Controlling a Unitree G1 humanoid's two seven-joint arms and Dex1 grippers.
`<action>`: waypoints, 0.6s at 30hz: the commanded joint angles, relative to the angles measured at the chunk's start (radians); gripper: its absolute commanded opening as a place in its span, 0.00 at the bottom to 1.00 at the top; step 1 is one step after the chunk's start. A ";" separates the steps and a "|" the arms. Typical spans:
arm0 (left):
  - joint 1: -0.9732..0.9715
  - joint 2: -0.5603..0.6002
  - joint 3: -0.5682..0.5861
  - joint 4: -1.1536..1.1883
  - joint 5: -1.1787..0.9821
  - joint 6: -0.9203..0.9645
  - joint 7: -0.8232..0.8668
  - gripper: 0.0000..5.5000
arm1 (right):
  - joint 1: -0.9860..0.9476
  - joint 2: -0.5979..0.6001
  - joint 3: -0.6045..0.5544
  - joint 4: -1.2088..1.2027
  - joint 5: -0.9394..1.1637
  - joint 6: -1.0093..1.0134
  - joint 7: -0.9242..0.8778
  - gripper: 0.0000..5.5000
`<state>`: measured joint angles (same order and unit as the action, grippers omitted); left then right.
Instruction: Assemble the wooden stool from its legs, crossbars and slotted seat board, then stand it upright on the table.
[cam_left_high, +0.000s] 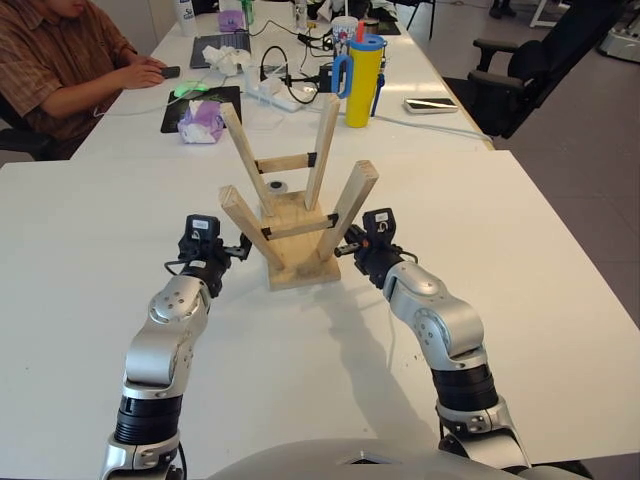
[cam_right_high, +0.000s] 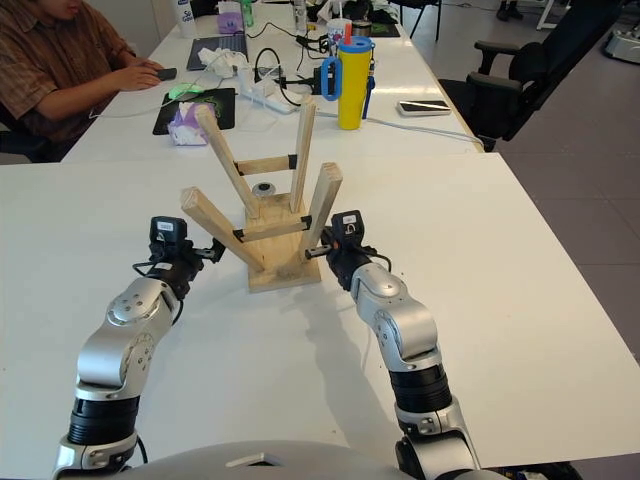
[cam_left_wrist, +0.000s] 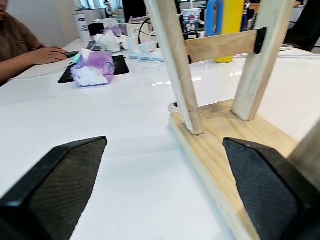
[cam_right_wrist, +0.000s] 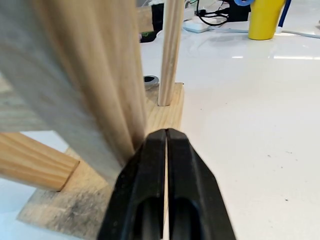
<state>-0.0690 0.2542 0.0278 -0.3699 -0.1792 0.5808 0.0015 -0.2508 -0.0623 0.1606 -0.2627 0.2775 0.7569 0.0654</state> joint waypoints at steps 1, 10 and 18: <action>0.045 -0.027 0.080 -0.080 0.070 -0.050 0.090 0.78 | 0.000 -0.055 -0.026 -0.027 -0.077 -0.047 -0.018 0.00; 0.044 0.002 -0.138 -0.189 0.239 -0.176 0.009 0.78 | -0.053 -0.049 -0.010 -0.170 -0.060 -0.157 0.067 0.00; 0.026 0.003 -0.107 -0.061 0.295 -0.079 -0.017 0.78 | 0.009 -0.138 0.082 -0.096 -0.113 0.047 0.110 0.00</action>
<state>-0.0468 0.2609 -0.0848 -0.4502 0.1374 0.4810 0.0214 -0.2504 -0.1732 0.2460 -0.3832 0.1572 0.7640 0.1415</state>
